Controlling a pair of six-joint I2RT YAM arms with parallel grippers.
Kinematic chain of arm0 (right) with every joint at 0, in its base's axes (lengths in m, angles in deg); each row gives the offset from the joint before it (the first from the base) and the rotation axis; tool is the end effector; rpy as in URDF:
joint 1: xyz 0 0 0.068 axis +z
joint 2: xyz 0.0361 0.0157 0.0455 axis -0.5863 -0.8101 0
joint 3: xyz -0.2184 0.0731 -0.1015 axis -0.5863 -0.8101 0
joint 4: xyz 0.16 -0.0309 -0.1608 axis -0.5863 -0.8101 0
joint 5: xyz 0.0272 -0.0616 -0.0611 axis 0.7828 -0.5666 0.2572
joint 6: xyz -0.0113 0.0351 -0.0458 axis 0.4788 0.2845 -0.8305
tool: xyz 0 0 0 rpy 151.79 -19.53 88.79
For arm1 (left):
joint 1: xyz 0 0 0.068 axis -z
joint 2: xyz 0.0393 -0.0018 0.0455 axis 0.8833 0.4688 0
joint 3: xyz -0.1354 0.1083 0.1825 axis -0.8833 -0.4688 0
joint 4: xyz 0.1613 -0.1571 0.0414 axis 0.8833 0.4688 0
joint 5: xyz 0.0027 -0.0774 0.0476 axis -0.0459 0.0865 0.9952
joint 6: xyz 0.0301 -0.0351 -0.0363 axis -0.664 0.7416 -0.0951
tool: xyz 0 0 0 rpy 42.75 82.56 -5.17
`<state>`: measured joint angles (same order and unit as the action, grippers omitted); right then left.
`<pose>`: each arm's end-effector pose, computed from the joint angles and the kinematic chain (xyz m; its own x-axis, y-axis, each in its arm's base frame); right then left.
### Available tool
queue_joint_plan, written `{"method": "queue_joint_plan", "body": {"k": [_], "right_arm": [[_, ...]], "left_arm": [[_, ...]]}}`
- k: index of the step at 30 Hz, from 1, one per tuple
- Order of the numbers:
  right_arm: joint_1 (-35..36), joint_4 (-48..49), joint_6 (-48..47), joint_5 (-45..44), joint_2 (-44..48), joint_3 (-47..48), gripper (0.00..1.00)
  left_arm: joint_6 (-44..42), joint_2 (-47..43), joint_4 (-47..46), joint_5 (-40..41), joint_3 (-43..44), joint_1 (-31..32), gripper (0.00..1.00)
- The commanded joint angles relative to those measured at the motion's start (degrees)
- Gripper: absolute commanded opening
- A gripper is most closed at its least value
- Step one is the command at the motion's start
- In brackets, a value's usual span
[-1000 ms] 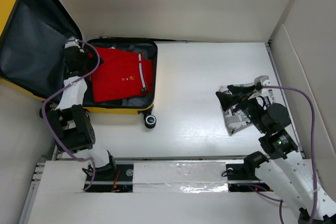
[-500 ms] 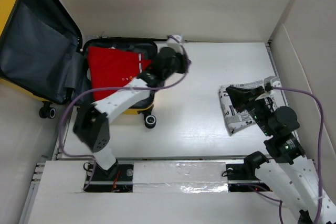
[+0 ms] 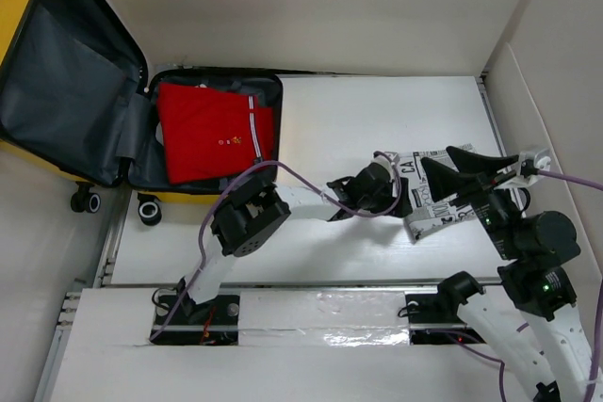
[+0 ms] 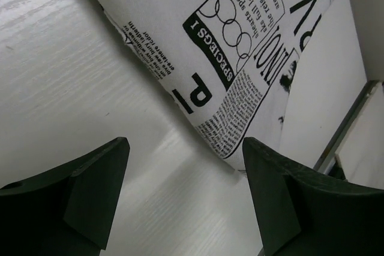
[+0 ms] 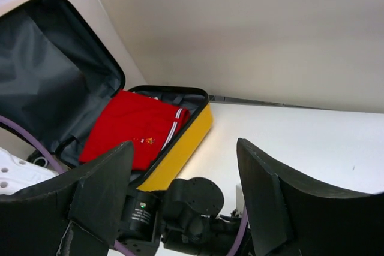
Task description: Pack the luggage
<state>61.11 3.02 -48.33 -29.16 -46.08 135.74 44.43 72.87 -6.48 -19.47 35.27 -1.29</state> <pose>0.0604 0.0297 0.3834 0.1382 0.3707 -0.9184 -0.5078 0.8227 0.2556 0.2150 -0.3927 0.1713 -0.7272 0.0442 -0.6850 0.5887 0.5533 -0.5893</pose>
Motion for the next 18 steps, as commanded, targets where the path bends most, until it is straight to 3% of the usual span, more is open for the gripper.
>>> {"method": "queue_joint_plan", "body": {"k": [1,6,10,11,12,15,18], "right_arm": [[0.4,-1.6,-1.2,-0.5,-0.3,3.1,0.75],[0.4,-0.9,-0.8,1.8,-0.5,2.5,0.75],[0.4,-0.8,-1.1,1.7,-0.3,2.6,0.75],[0.4,-0.8,-1.2,1.6,-0.3,2.5,0.75],[0.4,-0.6,-1.3,1.6,-0.3,2.4,0.75],[0.4,-0.4,-1.6,1.9,-0.8,2.2,0.75],[0.4,-0.2,-2.4,3.0,-2.3,1.4,0.75]], "left_arm": [[7.0,2.3,-5.6,0.4,2.8,0.9,0.74],[6.9,8.7,-0.6,3.6,11.5,0.9,0.74],[5.6,13.1,1.5,9.4,15.1,0.9,0.63],[5.8,13.7,1.2,9.6,15.3,0.9,0.54],[6.2,14.2,1.0,9.7,15.8,0.3,0.27],[7.1,12.7,-2.3,9.1,11.8,-1.2,0.00],[6.4,6.6,-5.8,10.7,3.5,-4.1,0.00]]}}
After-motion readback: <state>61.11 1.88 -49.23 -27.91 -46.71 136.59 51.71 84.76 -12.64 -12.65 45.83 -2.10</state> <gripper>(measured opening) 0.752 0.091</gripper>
